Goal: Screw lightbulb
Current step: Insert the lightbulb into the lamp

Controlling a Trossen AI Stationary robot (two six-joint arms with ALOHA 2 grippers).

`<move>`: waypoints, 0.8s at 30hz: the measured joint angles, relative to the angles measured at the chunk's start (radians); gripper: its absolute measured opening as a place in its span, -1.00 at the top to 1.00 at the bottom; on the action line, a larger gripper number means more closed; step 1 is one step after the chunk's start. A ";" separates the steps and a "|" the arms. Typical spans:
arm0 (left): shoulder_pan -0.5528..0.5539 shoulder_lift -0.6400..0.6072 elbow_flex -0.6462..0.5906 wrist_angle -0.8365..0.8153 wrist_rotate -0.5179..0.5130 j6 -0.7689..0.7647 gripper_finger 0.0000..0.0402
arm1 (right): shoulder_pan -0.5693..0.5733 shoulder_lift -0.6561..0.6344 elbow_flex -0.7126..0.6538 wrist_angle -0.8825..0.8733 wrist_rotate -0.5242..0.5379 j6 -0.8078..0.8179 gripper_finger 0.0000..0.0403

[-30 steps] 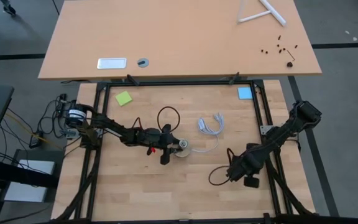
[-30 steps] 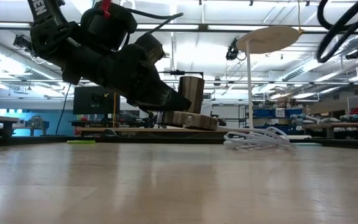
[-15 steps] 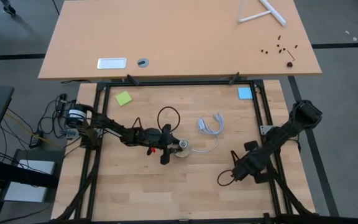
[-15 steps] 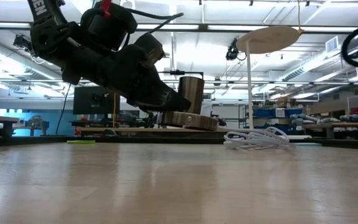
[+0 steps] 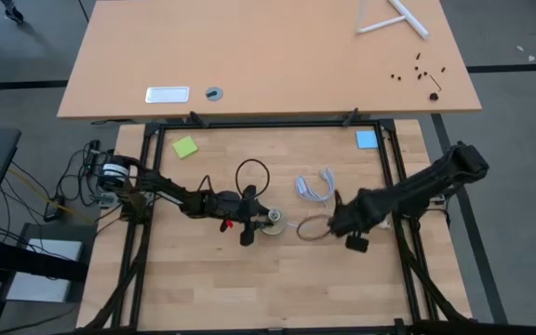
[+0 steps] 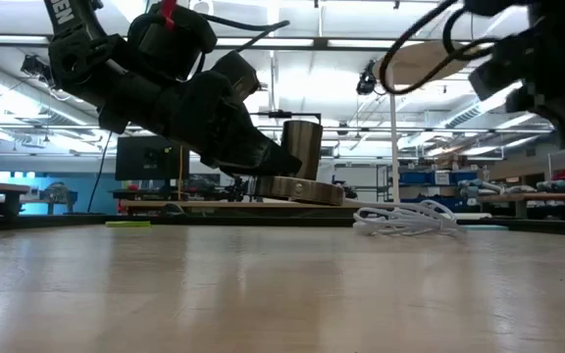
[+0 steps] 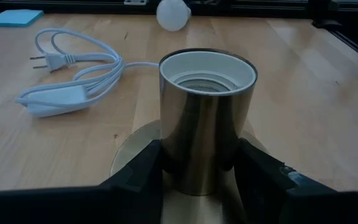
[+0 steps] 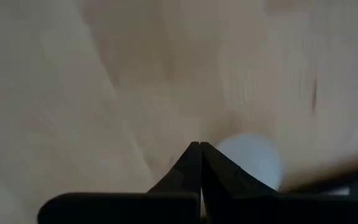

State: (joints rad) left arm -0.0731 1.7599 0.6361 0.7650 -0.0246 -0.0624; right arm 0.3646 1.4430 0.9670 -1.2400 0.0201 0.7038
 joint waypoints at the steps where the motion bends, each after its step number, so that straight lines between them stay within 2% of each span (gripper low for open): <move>1: 0.000 0.000 0.000 0.000 0.000 0.000 0.21 | -0.020 -0.020 -0.011 -0.017 -0.020 0.042 0.93; 6: 0.000 0.000 0.000 -0.001 0.000 0.000 0.21 | -0.069 -0.111 -0.071 -0.040 -0.028 0.165 0.73; 11: 0.000 0.000 0.000 -0.002 0.000 0.000 0.21 | -0.101 -0.162 -0.161 -0.035 -0.028 0.240 0.38; 15: 0.000 0.000 0.000 -0.002 0.000 0.001 0.21 | -0.134 -0.178 -0.244 0.003 -0.060 0.243 0.06; 19: 0.000 0.000 0.000 -0.001 0.009 0.002 0.21 | -0.144 -0.176 -0.275 0.061 -0.042 0.207 -0.22; 24: 0.000 0.000 0.000 -0.001 0.010 0.002 0.21 | -0.159 -0.171 -0.278 0.072 -0.051 0.222 -0.41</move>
State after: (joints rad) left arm -0.0731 1.7599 0.6361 0.7639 -0.0141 -0.0605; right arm 0.2059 1.2716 0.6886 -1.1681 -0.0309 0.9254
